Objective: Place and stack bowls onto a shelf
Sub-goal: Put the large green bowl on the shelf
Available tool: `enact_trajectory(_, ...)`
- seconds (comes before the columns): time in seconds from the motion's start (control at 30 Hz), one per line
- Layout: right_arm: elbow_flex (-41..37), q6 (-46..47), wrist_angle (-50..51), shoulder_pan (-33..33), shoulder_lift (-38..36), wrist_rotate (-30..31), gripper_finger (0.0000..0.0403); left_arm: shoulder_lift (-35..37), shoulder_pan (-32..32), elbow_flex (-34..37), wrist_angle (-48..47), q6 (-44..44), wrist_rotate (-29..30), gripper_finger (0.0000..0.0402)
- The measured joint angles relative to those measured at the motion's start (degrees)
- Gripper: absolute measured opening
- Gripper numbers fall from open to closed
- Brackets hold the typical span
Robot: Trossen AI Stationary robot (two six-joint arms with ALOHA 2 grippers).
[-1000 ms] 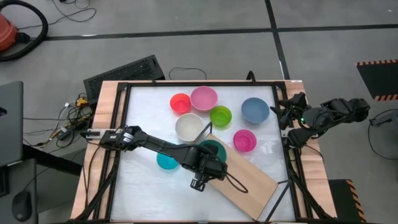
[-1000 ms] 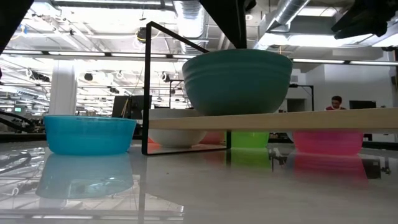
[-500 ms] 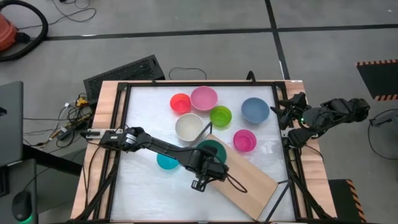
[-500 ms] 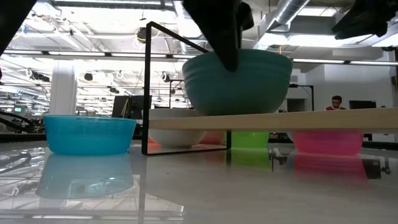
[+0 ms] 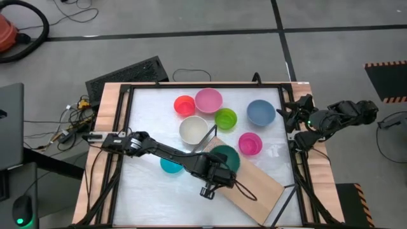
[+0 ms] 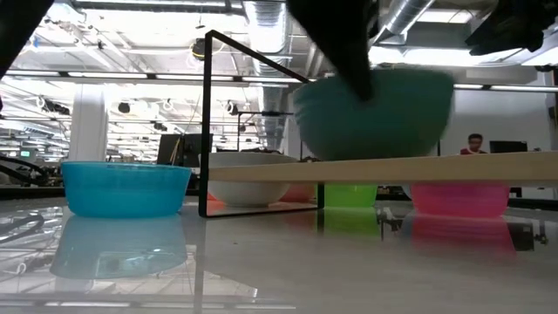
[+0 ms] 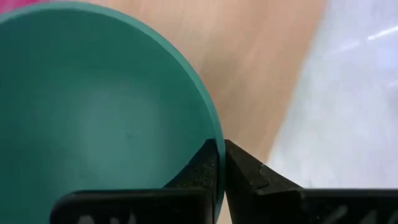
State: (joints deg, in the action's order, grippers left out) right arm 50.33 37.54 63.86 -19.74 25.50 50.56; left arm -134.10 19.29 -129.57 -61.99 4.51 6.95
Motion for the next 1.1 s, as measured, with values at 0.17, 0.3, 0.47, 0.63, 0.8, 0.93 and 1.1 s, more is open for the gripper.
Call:
enact_trajectory(0.17, 0.0, 0.01, 0.02, 0.0, 0.0, 0.01, 0.0221, 0.0, 0.17, -1.33, 4.68, 5.83, -10.2, 0.0)
enact_trajectory(0.3, 0.0, 0.02, 0.01, -0.01, 0.0, 0.01, 0.0221, 0.02, 0.19, -1.93, 8.95, 11.91, -13.86, 0.0)
enact_trajectory(0.47, 0.0, 0.06, 0.0, 0.0, 0.0, -0.07, 0.0221, 0.02, 0.04, -1.93, 12.83, 15.31, -12.34, 0.0)
enact_trajectory(0.63, 0.0, 0.13, 0.0, -0.01, 0.0, -0.15, 0.0221, -0.11, 0.04, -1.93, 12.91, 19.1, -12.15, 0.0)
enact_trajectory(0.8, 0.0, 0.12, 0.0, -0.01, 0.0, -0.15, 0.0221, -0.11, 0.12, -1.93, 12.91, 22.76, -12.19, 0.0)
enact_trajectory(0.93, 0.0, 0.11, 0.0, 0.01, 0.0, -0.17, 0.0221, -0.11, 0.15, -1.93, 13.63, 25.2, -11.03, 0.0)
enact_trajectory(1.1, 0.0, 0.11, 0.0, -0.01, 0.0, -0.17, 0.0221, -0.11, -0.18, -1.93, 17.21, 26.73, -9.93, 0.0)
